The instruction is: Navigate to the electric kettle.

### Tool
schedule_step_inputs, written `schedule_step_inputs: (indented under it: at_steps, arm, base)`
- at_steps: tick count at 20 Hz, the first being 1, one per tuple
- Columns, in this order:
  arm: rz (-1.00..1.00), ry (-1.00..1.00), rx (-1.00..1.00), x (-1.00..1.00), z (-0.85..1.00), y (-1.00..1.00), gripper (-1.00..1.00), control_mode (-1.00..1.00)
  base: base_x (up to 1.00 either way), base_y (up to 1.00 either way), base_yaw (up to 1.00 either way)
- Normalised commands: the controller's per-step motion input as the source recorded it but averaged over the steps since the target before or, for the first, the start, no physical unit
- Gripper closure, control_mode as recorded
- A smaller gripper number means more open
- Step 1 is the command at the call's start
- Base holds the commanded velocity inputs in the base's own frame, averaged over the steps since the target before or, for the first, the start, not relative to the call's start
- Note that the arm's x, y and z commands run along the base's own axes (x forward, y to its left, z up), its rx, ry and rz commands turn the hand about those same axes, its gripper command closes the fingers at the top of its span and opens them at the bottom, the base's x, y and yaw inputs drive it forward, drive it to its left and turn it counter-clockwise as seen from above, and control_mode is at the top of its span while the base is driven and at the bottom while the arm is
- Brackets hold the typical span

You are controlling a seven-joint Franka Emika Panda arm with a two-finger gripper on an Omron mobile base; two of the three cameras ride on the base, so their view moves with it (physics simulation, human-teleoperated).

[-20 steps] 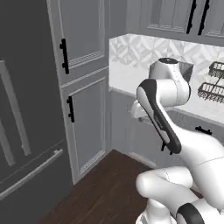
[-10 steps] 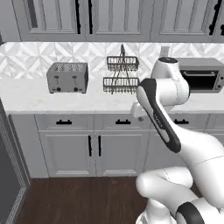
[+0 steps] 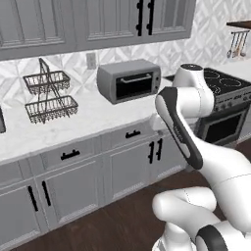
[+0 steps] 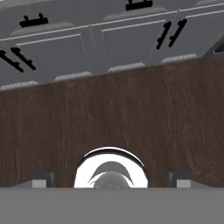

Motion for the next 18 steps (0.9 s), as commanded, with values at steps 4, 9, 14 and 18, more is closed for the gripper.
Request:
schedule_step_inputs:
  at_steps: [4, 9, 14, 18]
  arm:
    - [0.00, 0.00, 0.00, 0.00, 0.00, 0.00, -1.00, 1.00]
    - [0.00, 0.00, 0.00, 0.00, 0.00, 0.00, -1.00, 1.00]
    - [0.00, 0.00, 0.00, 0.00, 0.00, 0.00, -1.00, 1.00]
    - [0.00, 0.00, 0.00, 0.00, 0.00, 0.00, -1.00, 1.00]
  base:
    - [0.26, -0.25, -0.60]
    - [0.37, -0.40, -0.60]
    - [0.50, -0.44, -0.54]
    - [0.51, -0.34, -0.53]
